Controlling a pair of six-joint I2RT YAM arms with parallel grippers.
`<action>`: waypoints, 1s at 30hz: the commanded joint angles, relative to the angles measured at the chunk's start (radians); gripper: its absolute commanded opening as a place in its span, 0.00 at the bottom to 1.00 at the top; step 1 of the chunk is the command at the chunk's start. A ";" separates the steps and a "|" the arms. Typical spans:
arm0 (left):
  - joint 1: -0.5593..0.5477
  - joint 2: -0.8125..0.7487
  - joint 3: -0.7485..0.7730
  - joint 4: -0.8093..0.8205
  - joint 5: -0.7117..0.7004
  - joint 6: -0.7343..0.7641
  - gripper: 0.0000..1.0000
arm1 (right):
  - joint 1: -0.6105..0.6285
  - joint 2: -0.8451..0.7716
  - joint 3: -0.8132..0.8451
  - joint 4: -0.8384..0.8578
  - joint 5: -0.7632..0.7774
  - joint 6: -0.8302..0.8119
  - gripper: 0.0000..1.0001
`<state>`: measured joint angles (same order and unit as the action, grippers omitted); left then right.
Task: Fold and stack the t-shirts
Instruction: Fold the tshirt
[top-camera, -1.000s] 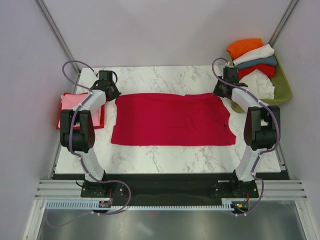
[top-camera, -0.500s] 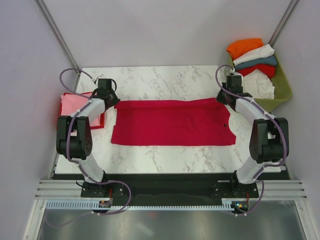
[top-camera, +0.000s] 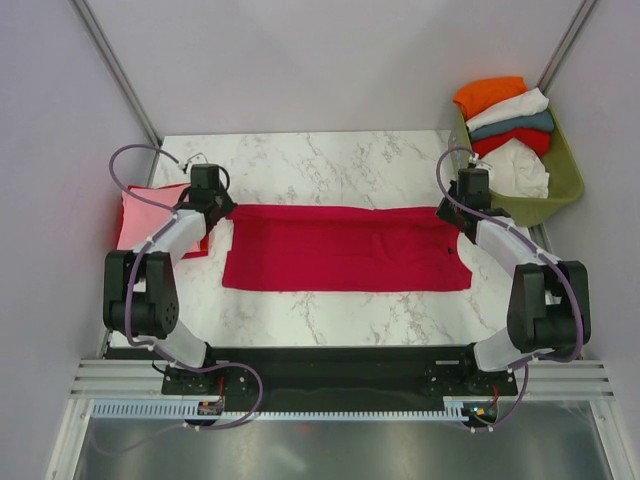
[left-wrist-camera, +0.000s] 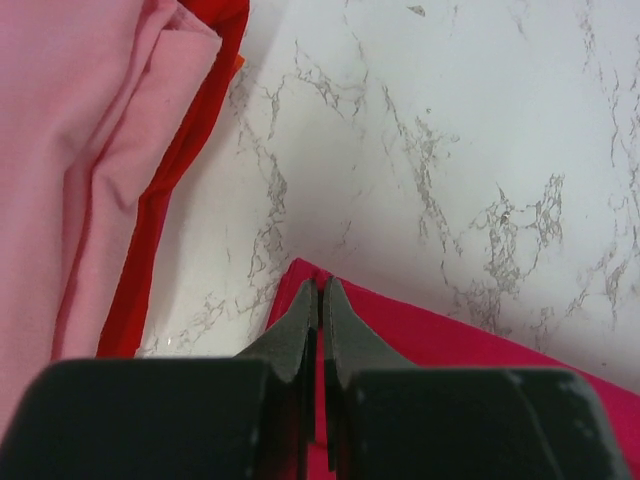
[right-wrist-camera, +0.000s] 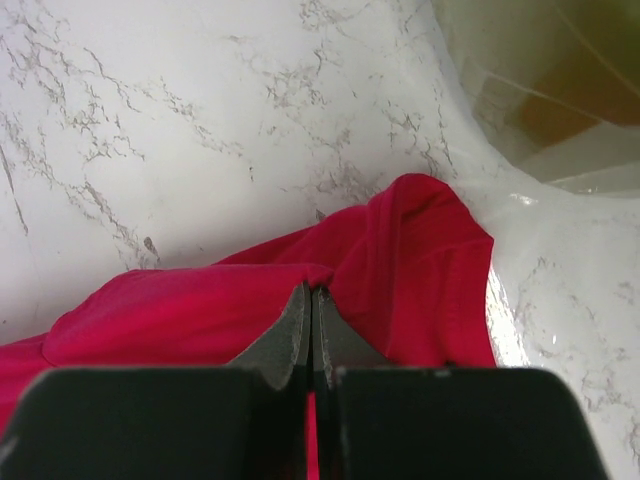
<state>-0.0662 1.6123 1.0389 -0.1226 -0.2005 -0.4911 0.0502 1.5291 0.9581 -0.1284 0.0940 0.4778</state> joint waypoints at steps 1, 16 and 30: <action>-0.001 -0.051 -0.033 0.041 -0.031 -0.030 0.02 | -0.004 -0.063 -0.057 0.067 0.032 0.025 0.00; -0.001 -0.149 -0.200 0.021 -0.037 -0.084 0.19 | -0.004 -0.201 -0.360 0.230 0.134 0.157 0.25; -0.079 -0.241 -0.119 -0.024 0.074 -0.070 0.66 | 0.083 -0.178 -0.181 0.135 0.110 0.018 0.59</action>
<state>-0.1059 1.3388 0.8341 -0.1371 -0.1902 -0.5644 0.0994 1.2781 0.6846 0.0360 0.2337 0.5529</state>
